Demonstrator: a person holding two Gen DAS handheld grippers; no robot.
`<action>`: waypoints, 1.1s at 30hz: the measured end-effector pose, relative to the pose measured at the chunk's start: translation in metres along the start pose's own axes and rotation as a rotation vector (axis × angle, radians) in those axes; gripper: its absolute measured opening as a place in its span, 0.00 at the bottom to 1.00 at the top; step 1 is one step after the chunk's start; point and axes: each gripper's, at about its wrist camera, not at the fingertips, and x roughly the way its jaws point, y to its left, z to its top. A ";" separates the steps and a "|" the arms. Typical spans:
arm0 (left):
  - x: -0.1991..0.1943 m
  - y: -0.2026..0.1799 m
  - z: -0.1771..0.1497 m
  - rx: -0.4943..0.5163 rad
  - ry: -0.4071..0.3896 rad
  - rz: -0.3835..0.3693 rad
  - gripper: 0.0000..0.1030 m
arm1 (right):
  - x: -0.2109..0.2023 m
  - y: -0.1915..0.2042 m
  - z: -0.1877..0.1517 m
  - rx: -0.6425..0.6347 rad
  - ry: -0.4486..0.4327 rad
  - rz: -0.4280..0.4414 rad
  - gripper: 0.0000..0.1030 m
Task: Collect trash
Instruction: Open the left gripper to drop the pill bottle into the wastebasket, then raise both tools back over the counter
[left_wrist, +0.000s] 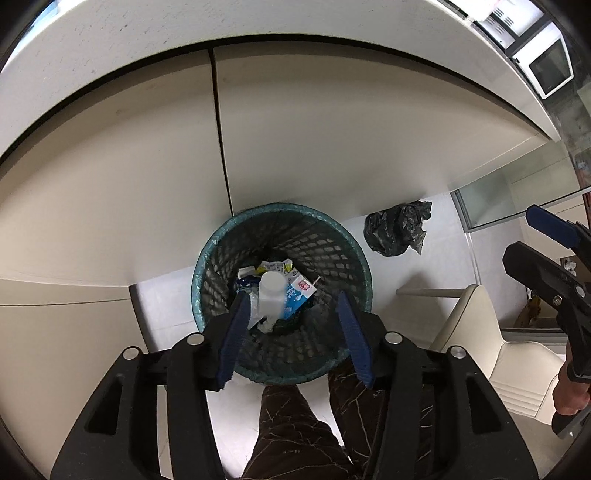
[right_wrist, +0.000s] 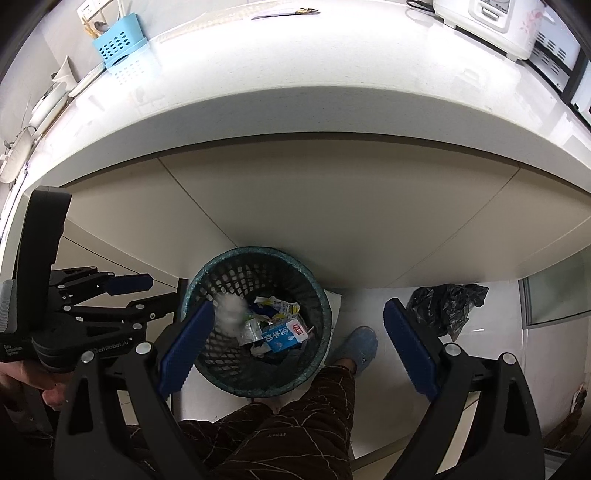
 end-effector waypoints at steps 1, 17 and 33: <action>-0.001 -0.001 0.000 0.001 -0.003 0.003 0.53 | -0.001 0.000 0.000 0.002 -0.002 0.001 0.86; -0.079 0.009 -0.004 0.018 -0.165 0.028 0.94 | -0.034 0.020 0.028 -0.045 -0.114 0.004 0.86; -0.169 0.044 0.053 -0.122 -0.301 0.099 0.94 | -0.096 0.025 0.123 -0.092 -0.288 0.002 0.86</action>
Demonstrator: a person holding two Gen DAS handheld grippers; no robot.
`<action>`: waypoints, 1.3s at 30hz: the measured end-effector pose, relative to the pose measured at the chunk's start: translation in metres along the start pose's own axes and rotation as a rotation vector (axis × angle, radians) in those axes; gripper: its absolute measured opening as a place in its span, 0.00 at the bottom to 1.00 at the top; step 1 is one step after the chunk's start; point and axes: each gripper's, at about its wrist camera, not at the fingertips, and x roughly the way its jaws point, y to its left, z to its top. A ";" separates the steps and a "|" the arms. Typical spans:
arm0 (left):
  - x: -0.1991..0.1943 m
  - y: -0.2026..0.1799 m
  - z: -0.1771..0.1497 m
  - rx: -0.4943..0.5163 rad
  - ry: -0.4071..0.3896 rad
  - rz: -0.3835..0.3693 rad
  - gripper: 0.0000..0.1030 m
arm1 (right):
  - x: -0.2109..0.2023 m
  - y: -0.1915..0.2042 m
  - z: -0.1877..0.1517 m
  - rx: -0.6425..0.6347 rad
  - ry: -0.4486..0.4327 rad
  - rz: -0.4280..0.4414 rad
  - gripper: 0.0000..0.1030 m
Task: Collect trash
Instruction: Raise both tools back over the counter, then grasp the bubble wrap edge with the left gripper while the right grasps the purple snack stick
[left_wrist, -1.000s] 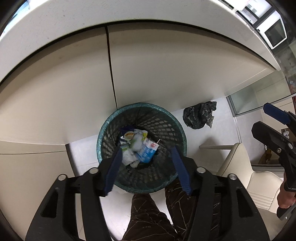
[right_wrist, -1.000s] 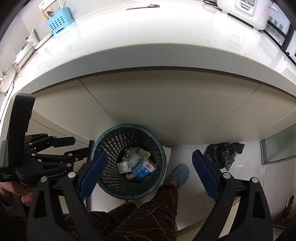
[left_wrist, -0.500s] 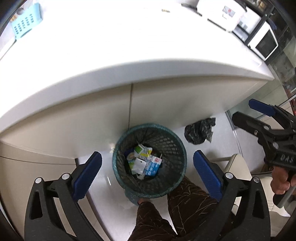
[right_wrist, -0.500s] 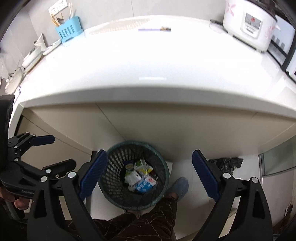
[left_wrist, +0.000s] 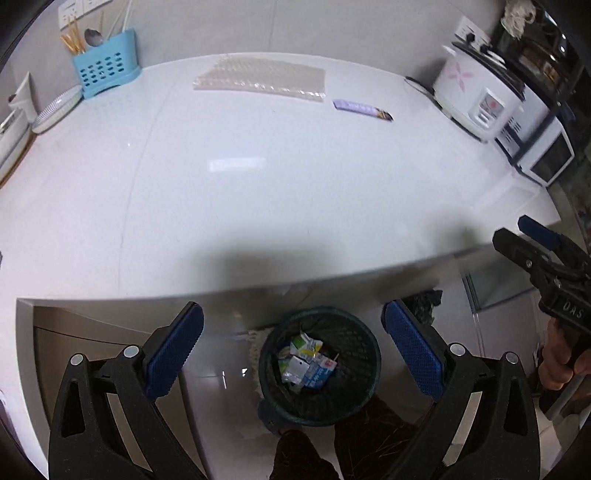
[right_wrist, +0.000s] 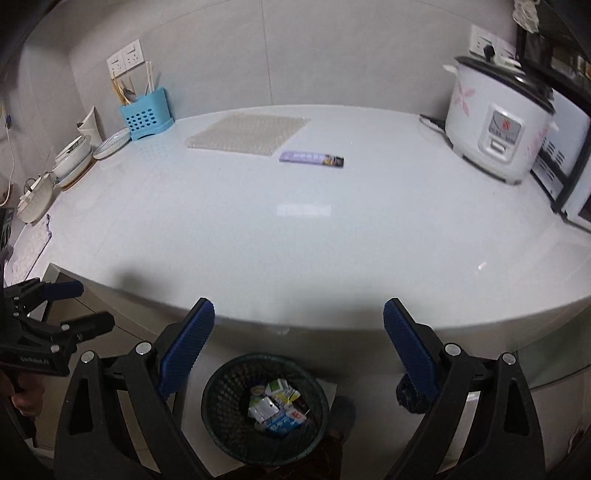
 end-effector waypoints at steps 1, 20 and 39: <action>-0.001 0.003 0.007 -0.005 -0.001 0.008 0.94 | 0.001 -0.001 0.005 -0.007 -0.004 0.005 0.86; 0.027 0.007 0.125 -0.145 -0.025 0.086 0.93 | 0.050 -0.033 0.095 -0.129 -0.007 0.061 0.86; 0.100 0.014 0.226 -0.278 0.015 0.162 0.93 | 0.147 -0.037 0.169 -0.291 0.094 0.167 0.86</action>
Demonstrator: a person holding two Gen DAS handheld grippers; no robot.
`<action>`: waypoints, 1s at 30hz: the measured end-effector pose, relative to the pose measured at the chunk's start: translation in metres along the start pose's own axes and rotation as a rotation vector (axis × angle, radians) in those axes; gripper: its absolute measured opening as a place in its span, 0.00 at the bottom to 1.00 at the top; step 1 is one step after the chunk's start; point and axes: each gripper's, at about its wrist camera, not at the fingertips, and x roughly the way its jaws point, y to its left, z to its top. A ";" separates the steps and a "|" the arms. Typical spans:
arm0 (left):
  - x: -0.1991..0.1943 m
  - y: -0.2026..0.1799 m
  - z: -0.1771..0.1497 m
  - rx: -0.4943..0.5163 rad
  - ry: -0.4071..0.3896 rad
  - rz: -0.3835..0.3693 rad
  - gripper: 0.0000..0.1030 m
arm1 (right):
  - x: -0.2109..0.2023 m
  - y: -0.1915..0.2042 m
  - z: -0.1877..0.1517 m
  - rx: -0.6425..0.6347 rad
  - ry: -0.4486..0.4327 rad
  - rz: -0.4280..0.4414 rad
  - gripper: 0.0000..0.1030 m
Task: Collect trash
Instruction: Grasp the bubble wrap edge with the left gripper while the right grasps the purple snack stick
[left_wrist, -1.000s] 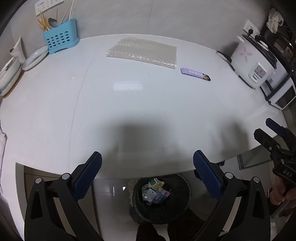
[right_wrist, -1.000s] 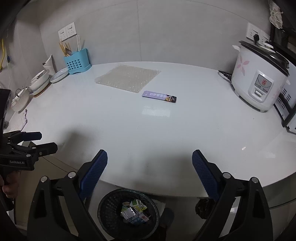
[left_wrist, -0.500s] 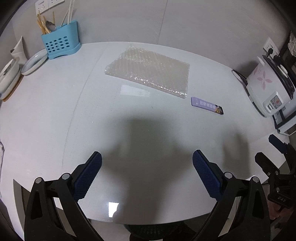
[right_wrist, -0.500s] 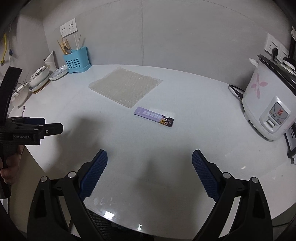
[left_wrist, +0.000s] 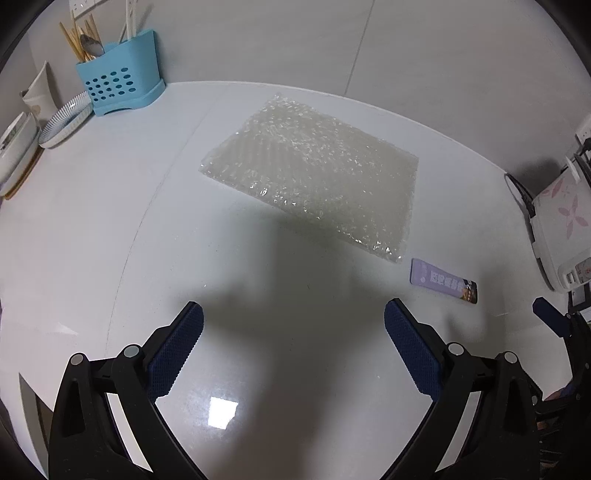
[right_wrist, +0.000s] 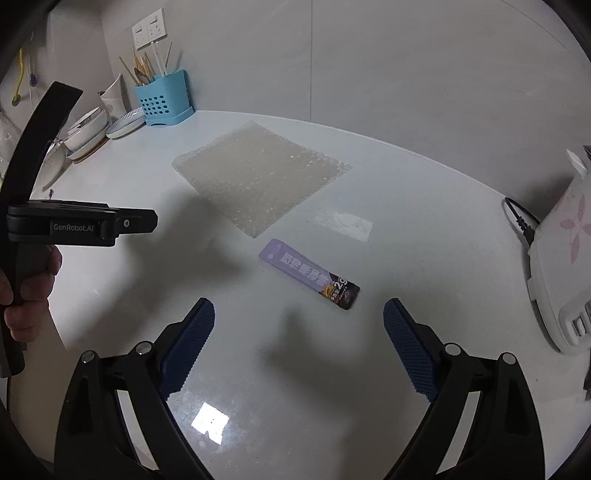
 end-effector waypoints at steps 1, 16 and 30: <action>0.004 -0.001 0.004 -0.002 0.003 -0.001 0.93 | 0.005 -0.001 0.003 -0.006 0.011 0.003 0.86; 0.081 -0.012 0.060 -0.101 0.134 0.017 0.93 | 0.069 -0.021 0.027 -0.023 0.135 0.064 0.86; 0.110 -0.032 0.084 -0.136 0.239 0.145 0.90 | 0.096 -0.008 0.029 -0.113 0.208 0.068 0.72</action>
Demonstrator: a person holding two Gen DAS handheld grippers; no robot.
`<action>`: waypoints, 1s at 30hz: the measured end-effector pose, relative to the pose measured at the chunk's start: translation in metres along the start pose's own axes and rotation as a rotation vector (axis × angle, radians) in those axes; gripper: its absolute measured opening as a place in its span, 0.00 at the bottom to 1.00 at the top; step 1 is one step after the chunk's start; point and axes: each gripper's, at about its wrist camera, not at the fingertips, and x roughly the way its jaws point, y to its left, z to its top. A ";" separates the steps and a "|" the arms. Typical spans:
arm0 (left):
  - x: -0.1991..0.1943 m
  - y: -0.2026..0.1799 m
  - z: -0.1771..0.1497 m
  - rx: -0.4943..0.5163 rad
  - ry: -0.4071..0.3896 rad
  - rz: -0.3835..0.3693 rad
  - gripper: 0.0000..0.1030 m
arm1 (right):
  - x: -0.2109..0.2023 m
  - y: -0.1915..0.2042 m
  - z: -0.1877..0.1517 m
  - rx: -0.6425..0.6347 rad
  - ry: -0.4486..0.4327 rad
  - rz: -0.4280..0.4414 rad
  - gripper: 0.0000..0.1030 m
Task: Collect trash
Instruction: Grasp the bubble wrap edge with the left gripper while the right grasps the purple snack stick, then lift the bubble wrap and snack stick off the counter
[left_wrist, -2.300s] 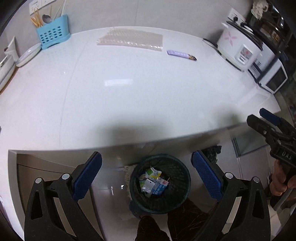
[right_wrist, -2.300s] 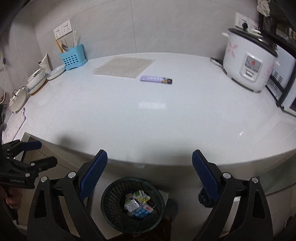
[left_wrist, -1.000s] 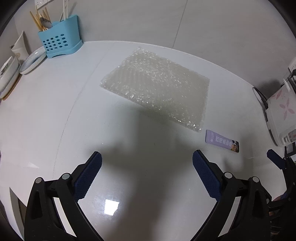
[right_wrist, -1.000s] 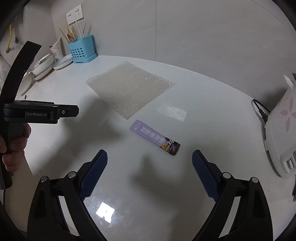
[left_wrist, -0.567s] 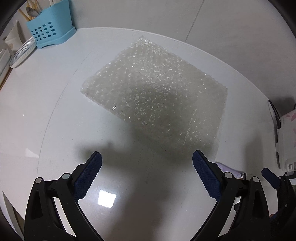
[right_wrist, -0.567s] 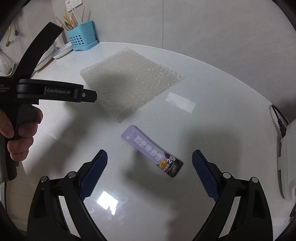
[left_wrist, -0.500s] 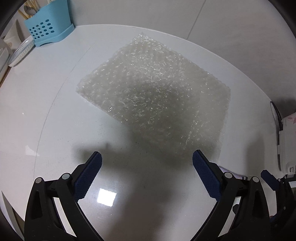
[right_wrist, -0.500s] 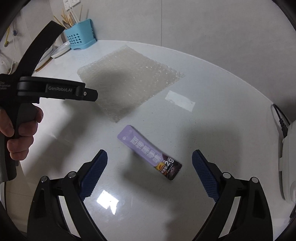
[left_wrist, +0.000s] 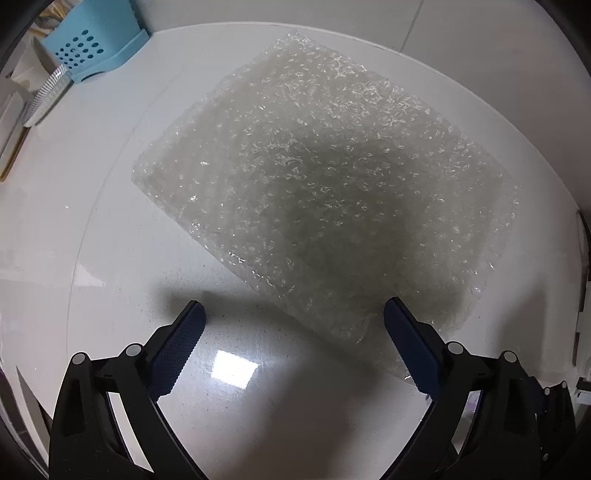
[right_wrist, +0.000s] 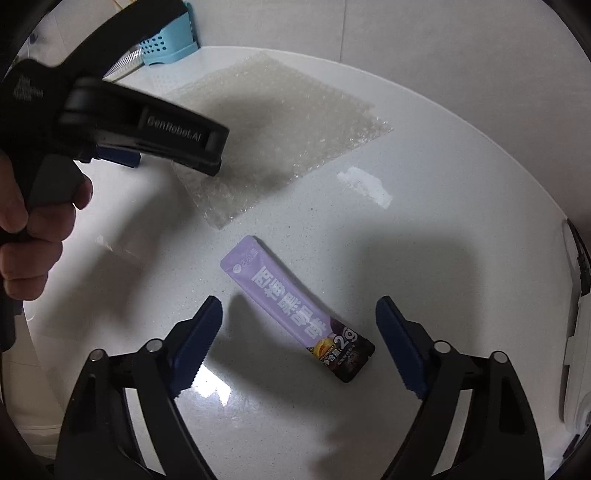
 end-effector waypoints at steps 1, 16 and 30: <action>-0.001 -0.002 0.001 0.003 0.009 0.000 0.85 | 0.001 0.000 0.000 0.004 0.007 0.004 0.70; -0.012 -0.018 0.010 0.039 0.015 -0.032 0.16 | -0.004 -0.009 -0.004 0.055 0.030 -0.034 0.18; -0.030 -0.004 -0.003 0.091 -0.069 -0.091 0.04 | -0.032 -0.001 -0.012 0.128 -0.032 -0.094 0.13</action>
